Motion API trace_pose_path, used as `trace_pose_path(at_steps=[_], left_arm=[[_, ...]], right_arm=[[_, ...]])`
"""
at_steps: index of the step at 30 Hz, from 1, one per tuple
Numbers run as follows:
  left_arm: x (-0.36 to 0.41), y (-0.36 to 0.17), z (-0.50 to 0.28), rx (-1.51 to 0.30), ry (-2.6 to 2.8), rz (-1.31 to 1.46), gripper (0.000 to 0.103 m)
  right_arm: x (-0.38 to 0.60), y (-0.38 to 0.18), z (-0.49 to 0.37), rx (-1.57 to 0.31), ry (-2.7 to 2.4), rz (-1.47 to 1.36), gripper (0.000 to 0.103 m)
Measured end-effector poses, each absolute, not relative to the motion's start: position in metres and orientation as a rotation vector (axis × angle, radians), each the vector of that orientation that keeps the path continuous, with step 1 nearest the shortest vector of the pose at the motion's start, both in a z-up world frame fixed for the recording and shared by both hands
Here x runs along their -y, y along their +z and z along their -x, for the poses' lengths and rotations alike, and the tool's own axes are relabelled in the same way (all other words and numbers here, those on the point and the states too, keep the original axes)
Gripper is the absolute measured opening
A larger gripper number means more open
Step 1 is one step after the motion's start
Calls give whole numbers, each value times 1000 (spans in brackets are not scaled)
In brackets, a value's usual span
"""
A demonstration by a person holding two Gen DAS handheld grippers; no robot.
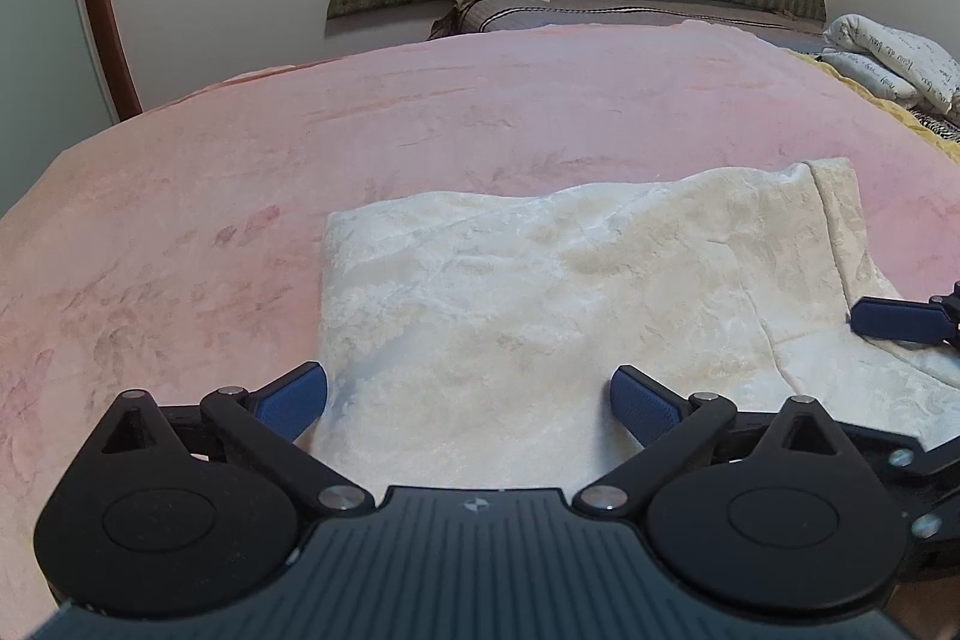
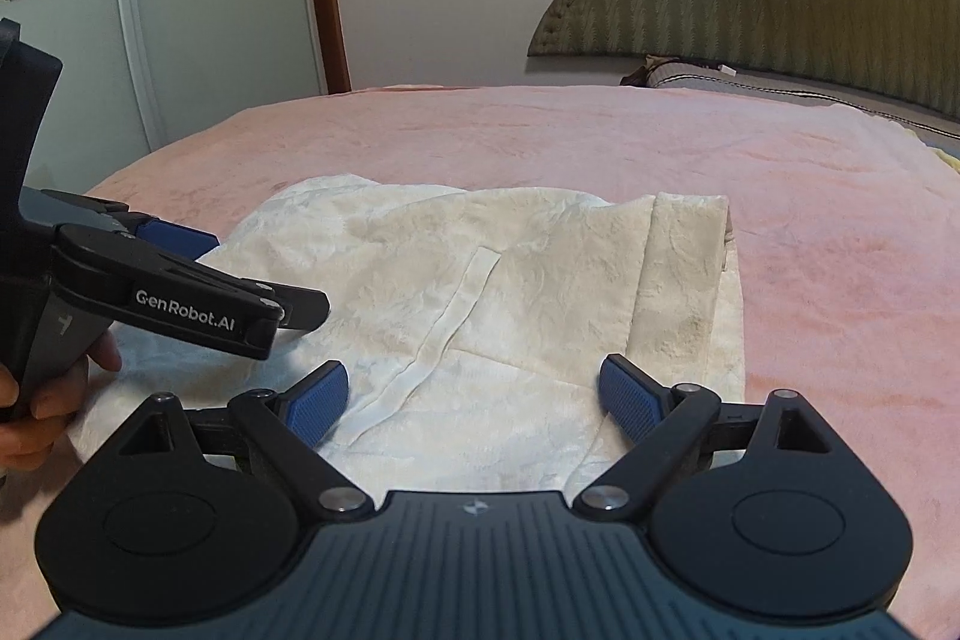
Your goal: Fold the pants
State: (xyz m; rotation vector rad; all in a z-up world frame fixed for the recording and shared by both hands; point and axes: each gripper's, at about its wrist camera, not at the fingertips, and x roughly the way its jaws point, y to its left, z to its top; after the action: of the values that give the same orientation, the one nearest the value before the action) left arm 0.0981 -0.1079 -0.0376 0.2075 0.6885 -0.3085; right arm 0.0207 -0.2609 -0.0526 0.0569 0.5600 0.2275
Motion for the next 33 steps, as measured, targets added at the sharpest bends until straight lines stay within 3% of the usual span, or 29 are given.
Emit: trace_pose_path(at_steps=[9, 16, 29, 30, 32, 33], left_arm=[[12, -39, -127, -800, -467, 214, 100], [-19, -63, -156, -937, -712, 567, 101], [26, -74, -173, -956, -863, 569, 98], [29, -72, -170, -943, -868, 556, 96], [33, -69, -162, -914, -858, 507, 83], [32, -68, -159, -906, -838, 477, 65]], right_arm=[[358, -49, -12, -565, 255, -530, 99], [391, -77, -34, -670, 407, -674, 99], [376, -83, -109, -776, 799, -719, 99], [374, -82, -111, -780, 801, -706, 94], [368, -82, -111, -801, 751, -662, 69], [368, -84, -110, -817, 707, -646, 45]])
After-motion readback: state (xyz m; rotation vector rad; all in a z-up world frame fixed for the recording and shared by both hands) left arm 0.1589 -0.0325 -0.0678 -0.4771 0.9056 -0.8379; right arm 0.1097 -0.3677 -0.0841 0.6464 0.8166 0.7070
